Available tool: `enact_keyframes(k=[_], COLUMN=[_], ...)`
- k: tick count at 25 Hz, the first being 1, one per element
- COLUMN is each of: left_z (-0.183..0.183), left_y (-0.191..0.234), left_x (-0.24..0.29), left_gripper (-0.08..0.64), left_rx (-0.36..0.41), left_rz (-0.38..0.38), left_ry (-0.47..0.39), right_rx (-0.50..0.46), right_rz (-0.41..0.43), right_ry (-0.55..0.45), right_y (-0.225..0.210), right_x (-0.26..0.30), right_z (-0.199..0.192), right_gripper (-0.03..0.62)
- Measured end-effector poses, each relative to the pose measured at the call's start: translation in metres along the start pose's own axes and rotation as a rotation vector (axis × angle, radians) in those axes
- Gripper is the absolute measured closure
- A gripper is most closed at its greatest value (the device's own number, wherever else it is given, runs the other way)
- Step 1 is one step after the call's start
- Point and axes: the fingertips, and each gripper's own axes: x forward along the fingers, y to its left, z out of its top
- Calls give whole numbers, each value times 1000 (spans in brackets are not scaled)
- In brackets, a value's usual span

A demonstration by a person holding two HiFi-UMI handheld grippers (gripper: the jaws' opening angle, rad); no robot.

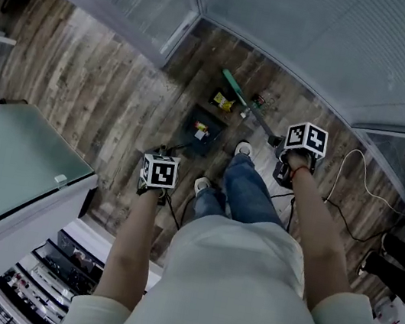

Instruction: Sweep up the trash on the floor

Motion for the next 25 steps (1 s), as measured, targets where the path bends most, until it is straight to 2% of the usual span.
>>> enact_keyframes(k=[12, 25], left_z=[13, 16], left_y=[-1, -1], left_x=[0, 4], left_gripper=[467, 466], left_rx=[-3, 1], left_rz=[0, 3], left_ry=[4, 9], right_rx=[-60, -152], right_rz=[-90, -98], right_ry=[34, 110], right_y=[-4, 7], right_x=[28, 42], right_z=[19, 0], right_gripper=[482, 482])
